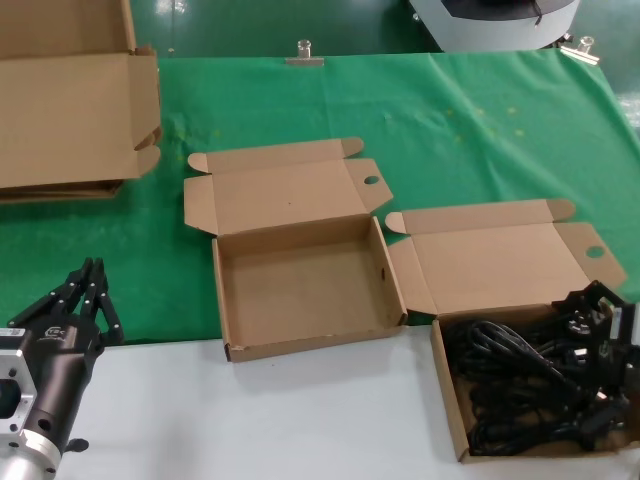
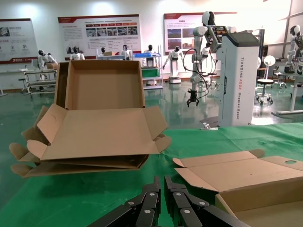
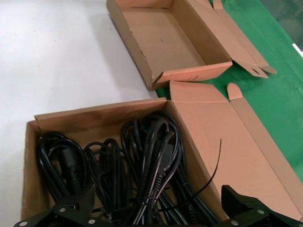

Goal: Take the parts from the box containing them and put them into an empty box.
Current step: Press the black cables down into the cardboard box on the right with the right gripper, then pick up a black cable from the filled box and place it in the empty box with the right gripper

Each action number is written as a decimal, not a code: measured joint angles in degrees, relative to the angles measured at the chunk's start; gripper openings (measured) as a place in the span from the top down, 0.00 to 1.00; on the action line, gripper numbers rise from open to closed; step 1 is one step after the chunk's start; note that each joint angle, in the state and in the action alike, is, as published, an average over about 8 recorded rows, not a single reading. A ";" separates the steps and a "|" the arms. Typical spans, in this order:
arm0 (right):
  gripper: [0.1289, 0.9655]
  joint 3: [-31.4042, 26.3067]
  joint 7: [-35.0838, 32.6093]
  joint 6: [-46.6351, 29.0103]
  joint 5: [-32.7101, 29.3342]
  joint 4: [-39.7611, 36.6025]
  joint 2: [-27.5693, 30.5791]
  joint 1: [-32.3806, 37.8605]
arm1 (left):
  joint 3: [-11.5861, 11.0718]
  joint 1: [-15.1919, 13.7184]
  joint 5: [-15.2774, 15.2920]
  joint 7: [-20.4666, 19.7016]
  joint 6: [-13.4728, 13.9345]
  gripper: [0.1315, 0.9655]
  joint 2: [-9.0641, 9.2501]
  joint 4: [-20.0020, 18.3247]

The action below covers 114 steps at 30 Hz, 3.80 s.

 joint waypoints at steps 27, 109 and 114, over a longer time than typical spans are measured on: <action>0.45 0.22 -3.93 1.59 -0.62 -4.96 -2.54 1.27 | 0.00 0.00 0.00 0.00 0.00 0.95 0.00 0.00; 0.88 -10.31 -4.51 11.35 -13.21 -14.62 -32.51 17.18 | 0.00 0.00 0.00 0.00 0.00 0.95 0.00 0.00; 0.88 -10.21 -8.09 13.88 -12.40 -21.10 -35.30 18.70 | 0.00 0.00 0.01 0.00 0.00 0.95 0.00 0.00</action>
